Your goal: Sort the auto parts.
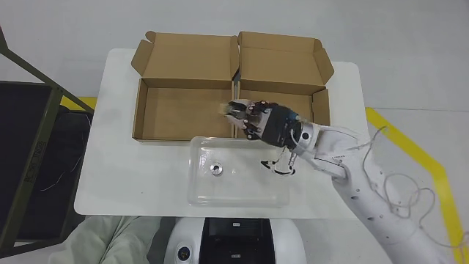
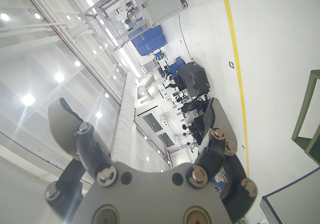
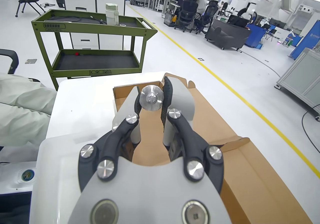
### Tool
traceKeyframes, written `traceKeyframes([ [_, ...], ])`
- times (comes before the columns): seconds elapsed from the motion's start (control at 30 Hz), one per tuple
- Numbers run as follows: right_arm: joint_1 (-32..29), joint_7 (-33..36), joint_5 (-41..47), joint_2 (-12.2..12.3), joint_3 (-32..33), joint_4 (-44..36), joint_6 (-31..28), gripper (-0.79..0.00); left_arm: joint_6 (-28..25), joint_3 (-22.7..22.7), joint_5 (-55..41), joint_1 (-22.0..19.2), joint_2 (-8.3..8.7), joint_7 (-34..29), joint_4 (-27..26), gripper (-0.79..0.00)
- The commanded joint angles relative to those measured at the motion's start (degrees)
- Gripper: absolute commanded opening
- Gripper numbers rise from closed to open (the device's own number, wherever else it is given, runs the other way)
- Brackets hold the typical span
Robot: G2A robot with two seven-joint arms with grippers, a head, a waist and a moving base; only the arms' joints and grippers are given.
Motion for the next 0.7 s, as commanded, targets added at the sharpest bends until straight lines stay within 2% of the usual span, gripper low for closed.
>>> traceKeyframes([
  [0.0,1.4,0.8,0.6,-0.5,-1.3,1.6,0.3,-0.785,0.0,0.0,0.0,0.0,0.0,0.0,0.0,0.0],
  [0.2,5.6,3.0,1.6,-2.2,-5.5,6.8,2.1,-0.785,0.0,0.0,0.0,0.0,0.0,0.0,0.0,0.0],
  [0.67,16.9,2.8,5.9,-7.9,-16.1,22.2,0.9,-0.785,0.0,0.0,0.0,0.0,0.0,0.0,0.0,0.0],
])
